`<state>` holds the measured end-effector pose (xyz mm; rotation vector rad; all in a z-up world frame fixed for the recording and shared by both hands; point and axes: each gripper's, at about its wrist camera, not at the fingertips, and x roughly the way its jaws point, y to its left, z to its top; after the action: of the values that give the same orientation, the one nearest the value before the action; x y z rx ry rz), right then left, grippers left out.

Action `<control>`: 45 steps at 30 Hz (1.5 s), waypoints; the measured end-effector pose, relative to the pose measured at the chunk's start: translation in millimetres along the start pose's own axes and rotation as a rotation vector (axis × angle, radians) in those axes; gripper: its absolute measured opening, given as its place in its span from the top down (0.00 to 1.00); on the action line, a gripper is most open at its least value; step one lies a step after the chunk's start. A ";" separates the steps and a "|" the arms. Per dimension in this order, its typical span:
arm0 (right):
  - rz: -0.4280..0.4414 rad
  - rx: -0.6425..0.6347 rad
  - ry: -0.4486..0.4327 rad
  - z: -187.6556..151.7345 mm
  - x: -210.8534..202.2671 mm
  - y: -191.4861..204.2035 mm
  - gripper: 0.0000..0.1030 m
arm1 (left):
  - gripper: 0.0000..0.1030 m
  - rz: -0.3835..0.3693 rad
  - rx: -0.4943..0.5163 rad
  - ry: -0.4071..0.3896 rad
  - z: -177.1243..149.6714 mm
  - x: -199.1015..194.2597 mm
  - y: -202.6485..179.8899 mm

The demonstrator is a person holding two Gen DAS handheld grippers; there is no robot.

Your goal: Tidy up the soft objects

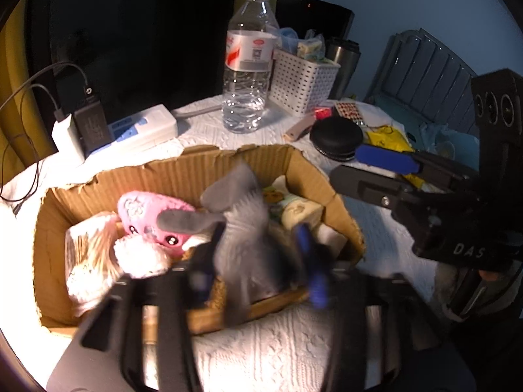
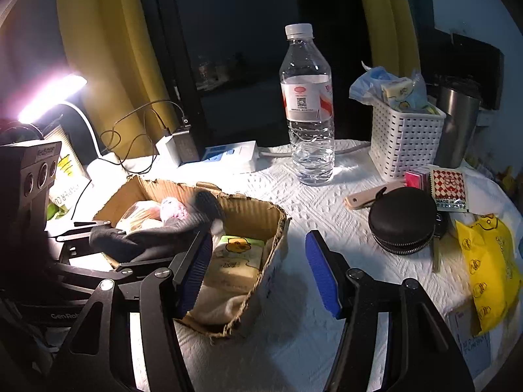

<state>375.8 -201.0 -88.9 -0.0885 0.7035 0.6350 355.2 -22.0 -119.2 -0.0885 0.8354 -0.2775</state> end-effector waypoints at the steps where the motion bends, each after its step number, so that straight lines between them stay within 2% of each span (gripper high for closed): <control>1: -0.001 0.001 -0.003 -0.6 -2.3 -0.2 0.39 | 0.32 0.008 -0.001 -0.009 -0.2 -2.6 -1.1; 7: -0.013 -0.002 -0.026 -2.7 -19.6 4.1 0.39 | 0.31 0.035 0.002 -0.053 -1.1 -22.4 -4.9; 17: -0.031 -0.025 -0.052 -9.2 -48.3 24.3 0.39 | 0.30 0.038 0.019 -0.130 -11.9 -64.2 -13.1; 25: -0.052 -0.053 -0.067 -17.3 -71.8 48.5 0.39 | 0.30 0.069 0.048 -0.228 -25.6 -107.6 -19.9; 33: -0.076 -0.079 -0.091 -24.2 -97.9 69.2 0.39 | 0.30 0.073 0.052 -0.277 -40.9 -141.1 -23.4; 40: -0.085 -0.095 -0.114 -31.4 -118.6 87.8 0.39 | 0.29 0.105 0.046 -0.323 -55.5 -171.4 -23.8; 42: -0.091 -0.103 -0.120 -32.7 -123.9 91.8 0.39 | 0.24 0.107 0.040 -0.335 -59.6 -179.0 -22.6; 44: -0.097 -0.107 -0.130 -34.0 -131.0 96.3 0.39 | 0.10 0.104 0.031 -0.353 -65.3 -188.4 -21.5; 45: -0.100 -0.110 -0.138 -34.7 -135.7 98.9 0.39 | 0.10 0.104 0.029 -0.361 -68.0 -192.6 -21.1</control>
<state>220.0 -200.6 -17.4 -0.1789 0.5279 0.5782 177.5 13.2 -22.3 -0.0654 0.4756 -0.1684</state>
